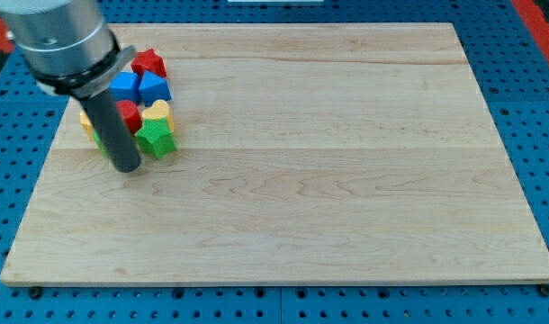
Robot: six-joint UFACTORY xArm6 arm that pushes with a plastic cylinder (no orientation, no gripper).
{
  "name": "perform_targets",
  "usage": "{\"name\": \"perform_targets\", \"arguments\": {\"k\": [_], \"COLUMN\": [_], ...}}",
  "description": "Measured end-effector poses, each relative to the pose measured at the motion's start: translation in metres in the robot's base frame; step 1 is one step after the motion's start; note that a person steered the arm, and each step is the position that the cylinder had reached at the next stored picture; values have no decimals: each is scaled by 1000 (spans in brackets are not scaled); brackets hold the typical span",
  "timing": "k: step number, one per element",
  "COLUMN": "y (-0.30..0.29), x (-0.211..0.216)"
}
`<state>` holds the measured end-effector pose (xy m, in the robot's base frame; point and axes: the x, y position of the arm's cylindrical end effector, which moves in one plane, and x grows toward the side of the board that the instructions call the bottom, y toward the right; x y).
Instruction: Move the green star to the top right side of the board
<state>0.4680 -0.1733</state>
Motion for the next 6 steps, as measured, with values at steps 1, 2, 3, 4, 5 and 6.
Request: {"name": "perform_targets", "arguments": {"k": [1, 2, 3, 4, 5, 6], "y": [23, 27, 10, -1, 1, 49], "x": [-12, -5, 9, -20, -44, -51]}}
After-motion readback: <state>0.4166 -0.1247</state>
